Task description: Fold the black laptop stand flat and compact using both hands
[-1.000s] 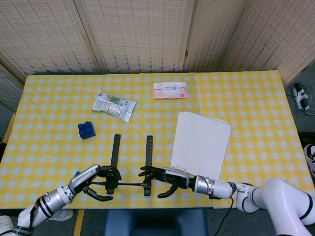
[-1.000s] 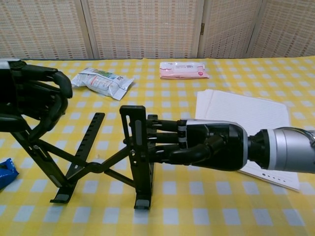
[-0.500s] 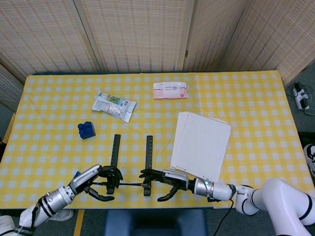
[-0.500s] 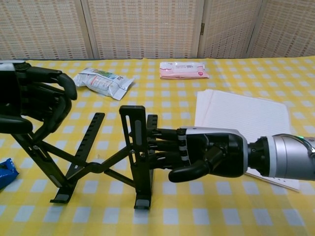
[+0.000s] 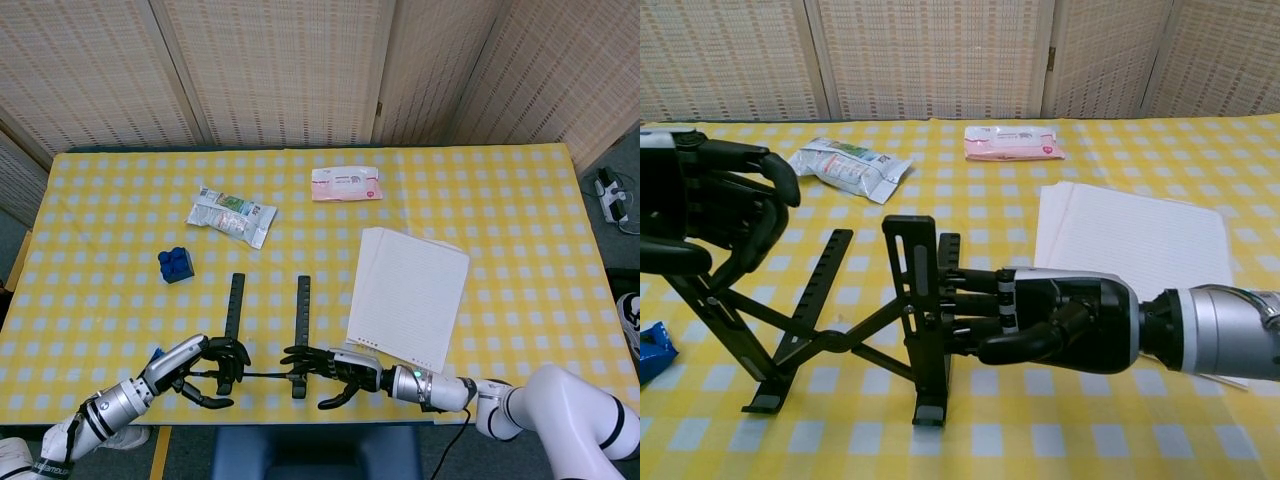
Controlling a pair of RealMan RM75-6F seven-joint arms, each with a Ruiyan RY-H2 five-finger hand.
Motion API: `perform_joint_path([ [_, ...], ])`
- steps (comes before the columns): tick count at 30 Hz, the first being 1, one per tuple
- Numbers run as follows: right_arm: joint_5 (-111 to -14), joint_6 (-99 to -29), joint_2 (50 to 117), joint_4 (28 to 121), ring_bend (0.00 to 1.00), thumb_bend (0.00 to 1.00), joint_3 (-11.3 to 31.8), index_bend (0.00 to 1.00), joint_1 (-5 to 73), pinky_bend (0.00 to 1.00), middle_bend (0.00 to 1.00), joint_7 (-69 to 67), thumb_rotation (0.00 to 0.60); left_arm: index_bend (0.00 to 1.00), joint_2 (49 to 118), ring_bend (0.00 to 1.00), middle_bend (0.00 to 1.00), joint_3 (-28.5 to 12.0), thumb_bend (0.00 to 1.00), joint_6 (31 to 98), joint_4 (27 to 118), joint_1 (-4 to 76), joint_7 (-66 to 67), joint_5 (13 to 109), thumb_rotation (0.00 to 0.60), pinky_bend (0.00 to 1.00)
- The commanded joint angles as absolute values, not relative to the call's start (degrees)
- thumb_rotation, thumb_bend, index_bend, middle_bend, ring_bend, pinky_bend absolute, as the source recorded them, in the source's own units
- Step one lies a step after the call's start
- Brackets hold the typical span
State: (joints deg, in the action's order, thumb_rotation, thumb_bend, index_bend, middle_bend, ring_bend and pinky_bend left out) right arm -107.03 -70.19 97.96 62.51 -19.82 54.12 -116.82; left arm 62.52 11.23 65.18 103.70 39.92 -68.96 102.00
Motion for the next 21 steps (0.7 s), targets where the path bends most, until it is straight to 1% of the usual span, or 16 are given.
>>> perform_joint_path([
  [1,-107.0,-70.7,98.2,62.3,0.13,0.25,-20.0,0.00,54.0,0.00,0.09,-118.2,0.600,0.42,62.6,0.54,0.57,11.2,0.21,65.2,103.7,39.9,-69.1,101.9,0.600,0.62],
  [13,-106.4,-71.2,99.6,61.4,0.14,0.25,-20.6,0.00,53.1,0.00,0.10,-122.7,0.600,0.42,62.8,0.54,0.57,11.2,0.21,65.1,103.6,40.0,-69.2,102.1,0.600,0.62],
  [21,-106.2,-71.6,99.8,61.1,0.14,0.25,-20.6,0.00,52.7,0.00,0.10,-123.3,0.600,0.42,62.9,0.54,0.57,11.3,0.21,65.1,103.5,39.9,-69.2,102.1,0.600,0.62],
])
